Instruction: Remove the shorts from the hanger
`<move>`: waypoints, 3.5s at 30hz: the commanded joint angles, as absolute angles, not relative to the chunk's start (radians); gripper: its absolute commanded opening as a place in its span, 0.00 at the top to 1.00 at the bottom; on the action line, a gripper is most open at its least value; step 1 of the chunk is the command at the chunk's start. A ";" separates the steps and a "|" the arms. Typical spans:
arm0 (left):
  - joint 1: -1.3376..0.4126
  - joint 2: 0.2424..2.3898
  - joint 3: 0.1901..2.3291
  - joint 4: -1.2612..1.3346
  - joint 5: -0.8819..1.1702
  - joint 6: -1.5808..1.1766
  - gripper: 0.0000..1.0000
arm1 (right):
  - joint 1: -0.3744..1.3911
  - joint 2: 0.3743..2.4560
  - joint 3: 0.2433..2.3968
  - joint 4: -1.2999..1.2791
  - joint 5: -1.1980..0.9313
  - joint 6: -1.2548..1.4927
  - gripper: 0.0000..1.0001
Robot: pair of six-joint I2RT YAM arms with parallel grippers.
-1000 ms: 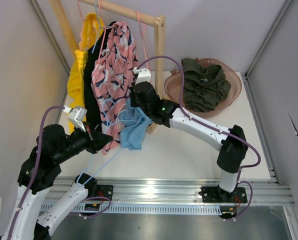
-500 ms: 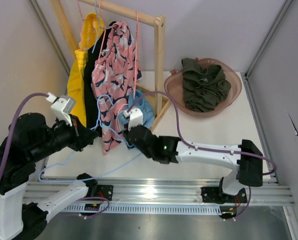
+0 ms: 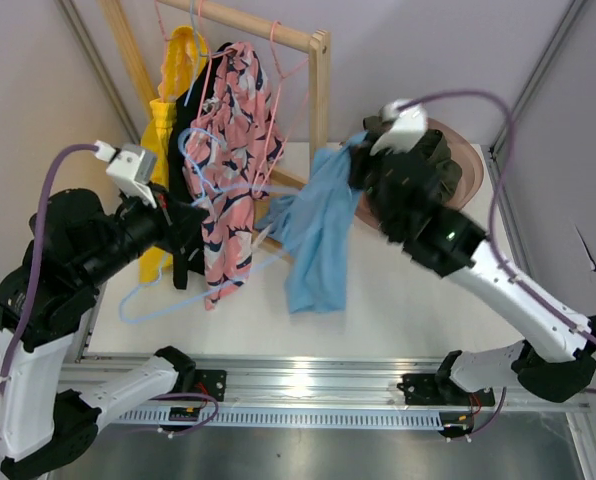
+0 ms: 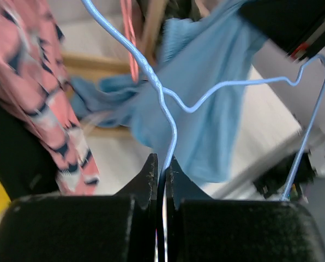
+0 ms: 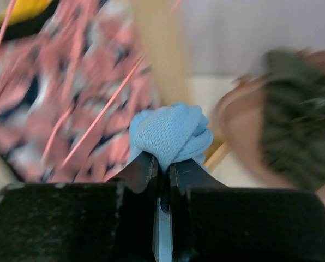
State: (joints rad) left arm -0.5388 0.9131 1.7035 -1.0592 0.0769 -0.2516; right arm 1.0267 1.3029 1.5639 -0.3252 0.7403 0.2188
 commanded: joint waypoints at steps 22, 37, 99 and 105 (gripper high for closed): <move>-0.508 0.896 1.856 -0.924 -0.261 -0.250 1.00 | 0.120 2.002 2.102 -0.129 0.114 0.199 1.00; -0.508 1.220 2.255 -0.864 -0.191 -0.181 1.00 | 0.156 1.701 1.400 -0.081 0.112 0.316 0.01; -0.509 1.443 2.201 -0.712 -0.046 -0.156 1.00 | 0.089 1.100 0.710 0.051 0.011 0.485 0.01; -0.509 1.613 2.382 -0.707 0.037 -0.205 1.00 | 0.087 1.100 0.660 0.083 -0.021 0.499 0.01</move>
